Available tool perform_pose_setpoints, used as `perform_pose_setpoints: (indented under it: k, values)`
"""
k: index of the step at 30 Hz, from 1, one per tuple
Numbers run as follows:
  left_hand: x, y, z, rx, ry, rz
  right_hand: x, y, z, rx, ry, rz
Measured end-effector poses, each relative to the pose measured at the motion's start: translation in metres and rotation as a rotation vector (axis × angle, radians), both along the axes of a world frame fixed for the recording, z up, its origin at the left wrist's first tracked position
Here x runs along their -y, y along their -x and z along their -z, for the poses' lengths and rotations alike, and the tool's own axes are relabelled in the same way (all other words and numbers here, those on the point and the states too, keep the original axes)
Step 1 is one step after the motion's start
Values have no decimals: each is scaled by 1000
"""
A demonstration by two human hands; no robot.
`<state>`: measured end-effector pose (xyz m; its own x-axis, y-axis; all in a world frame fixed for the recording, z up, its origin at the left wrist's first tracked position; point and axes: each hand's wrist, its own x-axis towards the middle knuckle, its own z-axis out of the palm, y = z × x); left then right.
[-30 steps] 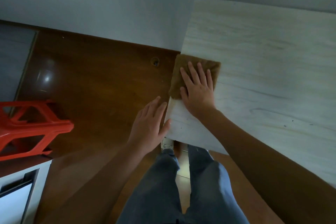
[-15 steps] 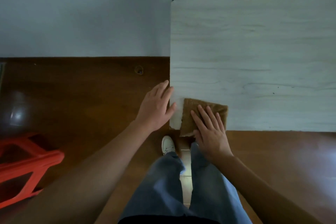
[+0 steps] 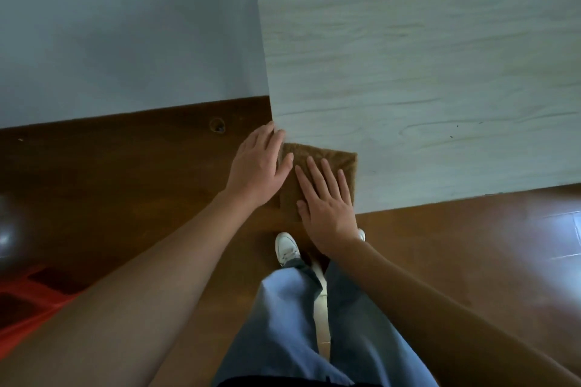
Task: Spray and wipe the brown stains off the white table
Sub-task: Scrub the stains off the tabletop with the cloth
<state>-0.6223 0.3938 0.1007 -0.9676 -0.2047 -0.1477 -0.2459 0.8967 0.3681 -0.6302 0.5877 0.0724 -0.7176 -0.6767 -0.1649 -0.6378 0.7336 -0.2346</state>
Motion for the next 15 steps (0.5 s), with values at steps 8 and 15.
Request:
perform_pose_setpoints:
  k: [8, 15]
  values:
    - [-19, 18, 3, -18, 2, 116, -91, 8, -7, -5, -20, 90]
    - [-24, 14, 8, 5, 3, 129, -98, 70, -16, 21, -38, 395]
